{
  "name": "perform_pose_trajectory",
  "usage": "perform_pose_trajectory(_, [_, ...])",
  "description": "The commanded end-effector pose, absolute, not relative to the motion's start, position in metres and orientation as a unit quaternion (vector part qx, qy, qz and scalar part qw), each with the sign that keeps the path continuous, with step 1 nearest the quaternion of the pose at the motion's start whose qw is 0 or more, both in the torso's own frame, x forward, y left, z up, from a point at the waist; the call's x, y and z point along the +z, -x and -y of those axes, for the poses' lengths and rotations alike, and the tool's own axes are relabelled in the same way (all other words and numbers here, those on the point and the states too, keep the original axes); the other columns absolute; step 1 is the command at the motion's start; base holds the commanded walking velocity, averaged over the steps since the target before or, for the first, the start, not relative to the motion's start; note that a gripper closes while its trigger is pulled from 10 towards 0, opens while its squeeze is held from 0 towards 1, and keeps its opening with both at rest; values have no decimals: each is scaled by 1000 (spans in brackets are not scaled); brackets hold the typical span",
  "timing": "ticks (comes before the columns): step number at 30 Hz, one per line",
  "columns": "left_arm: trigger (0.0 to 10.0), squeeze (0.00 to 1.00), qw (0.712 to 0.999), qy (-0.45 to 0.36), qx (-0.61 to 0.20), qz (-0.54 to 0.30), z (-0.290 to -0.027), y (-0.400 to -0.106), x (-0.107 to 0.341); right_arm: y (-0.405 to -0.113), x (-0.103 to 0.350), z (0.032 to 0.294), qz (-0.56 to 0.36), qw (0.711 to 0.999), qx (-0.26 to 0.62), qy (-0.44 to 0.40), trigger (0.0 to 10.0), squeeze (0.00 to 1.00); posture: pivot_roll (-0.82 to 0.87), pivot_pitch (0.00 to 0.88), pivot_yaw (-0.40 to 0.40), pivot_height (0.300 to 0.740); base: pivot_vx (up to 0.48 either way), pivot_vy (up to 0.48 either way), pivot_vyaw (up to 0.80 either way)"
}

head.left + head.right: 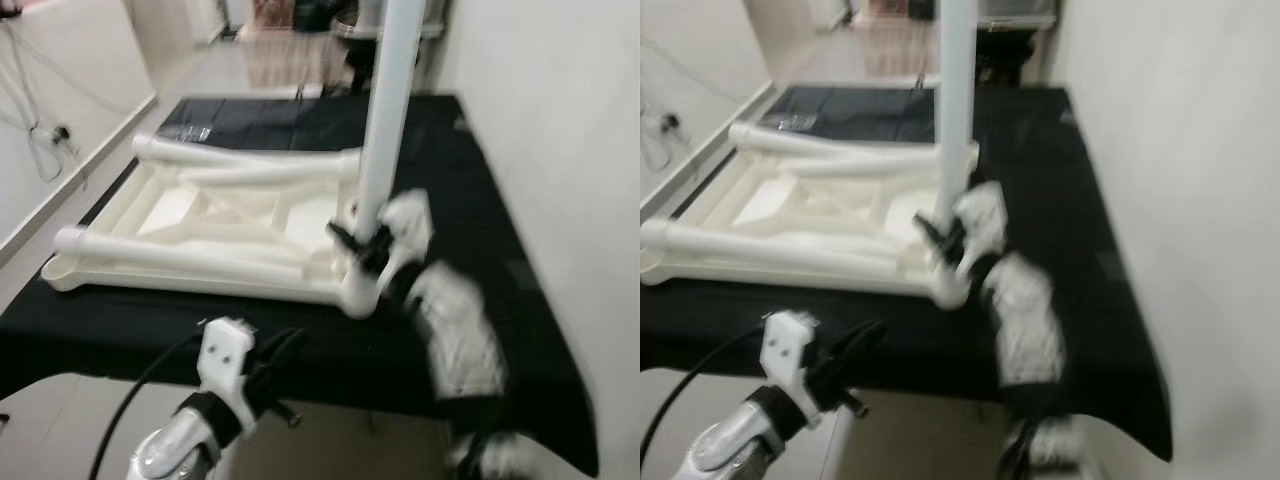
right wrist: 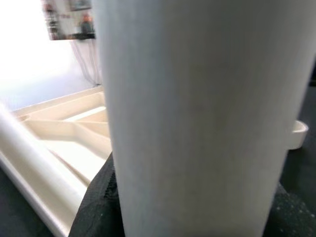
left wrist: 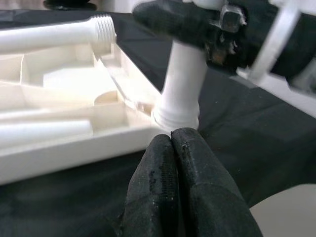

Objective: Building children table

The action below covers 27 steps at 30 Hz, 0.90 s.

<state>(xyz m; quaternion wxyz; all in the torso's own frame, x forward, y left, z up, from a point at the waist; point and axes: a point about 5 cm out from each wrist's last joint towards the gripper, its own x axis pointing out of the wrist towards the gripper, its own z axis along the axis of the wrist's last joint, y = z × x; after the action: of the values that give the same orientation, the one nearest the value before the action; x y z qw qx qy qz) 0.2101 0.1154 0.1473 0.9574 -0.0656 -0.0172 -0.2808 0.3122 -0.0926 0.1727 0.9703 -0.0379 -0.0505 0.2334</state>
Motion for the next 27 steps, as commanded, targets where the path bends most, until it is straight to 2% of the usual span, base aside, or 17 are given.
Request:
perform_pose_trajectory(1, [10000,0,957,64,-284,8,-117,-210,144,-306,139,94,-27,974,220,47,0,0,-43,119,50,740,0,0,0])
perform_pose_trajectory(7, [10000,0,959,62,-276,9,-119,-213,143,-323,147,99,-11,978,201,57,0,0,-46,121,59,740,0,0,0])
perform_pose_trajectory(8, [10000,0,960,62,-272,10,-121,-213,144,-327,149,101,-14,979,192,62,2706,0,-45,121,58,740,0,0,0])
perform_pose_trajectory(9, [10000,0,960,62,-272,10,-121,-213,144,-327,149,101,-14,979,192,62,2706,0,-45,121,58,740,0,0,0])
perform_pose_trajectory(10, [10000,0,960,62,-271,11,-121,-214,144,-330,155,101,-9,978,202,58,10000,8,-47,121,57,740,0,0,0])
perform_pose_trajectory(11, [10000,0,960,62,-272,11,-121,-215,144,-336,163,98,1,971,232,52,10000,1000,-48,120,58,740,0,0,0])
perform_pose_trajectory(13, [10000,0,960,62,-272,11,-121,-215,144,-336,163,98,1,971,232,52,10000,1000,-48,120,58,740,0,0,0])
perform_pose_trajectory(14, [10000,0,959,63,-275,11,-121,-216,145,-346,184,89,24,942,333,25,10000,1000,-47,115,63,740,0,0,0])
perform_pose_trajectory(15, [10000,0,959,63,-275,11,-121,-216,145,-346,184,89,24,942,333,25,10000,1000,-47,115,63,740,0,0,0])
perform_pose_trajectory(16, [10000,0,959,63,-275,11,-121,-216,145,-347,188,87,28,927,373,18,10000,1000,-47,115,63,740,0,0,0])
perform_pose_trajectory(17, [10000,0,959,63,-275,11,-120,-216,145,-349,190,86,23,912,409,9,10000,0,-41,112,61,740,0,0,0])
perform_pose_trajectory(20, [10000,0,959,63,-275,12,-119,-217,145,-352,190,87,19,896,443,20,10000,0,-36,112,61,740,0,0,0])
perform_pose_trajectory(22, [10000,0,959,64,-275,13,-118,-216,145,-357,191,88,11,860,508,50,10000,0,-28,111,60,740,0,0,0])
perform_pose_trajectory(23, [10000,0,959,64,-275,13,-118,-216,145,-357,191,88,11,860,508,50,10000,0,-28,111,60,740,0,0,0])
perform_pose_trajectory(25, [10000,0,959,64,-274,13,-118,-216,145,-361,193,90,-1,836,546,55,10000,0,-27,111,58,740,0,0,0])
perform_pose_trajectory(27, [10000,0,959,65,-274,13,-118,-215,145,-367,197,92,-17,825,563,47,10000,0,-25,114,59,740,0,0,0])
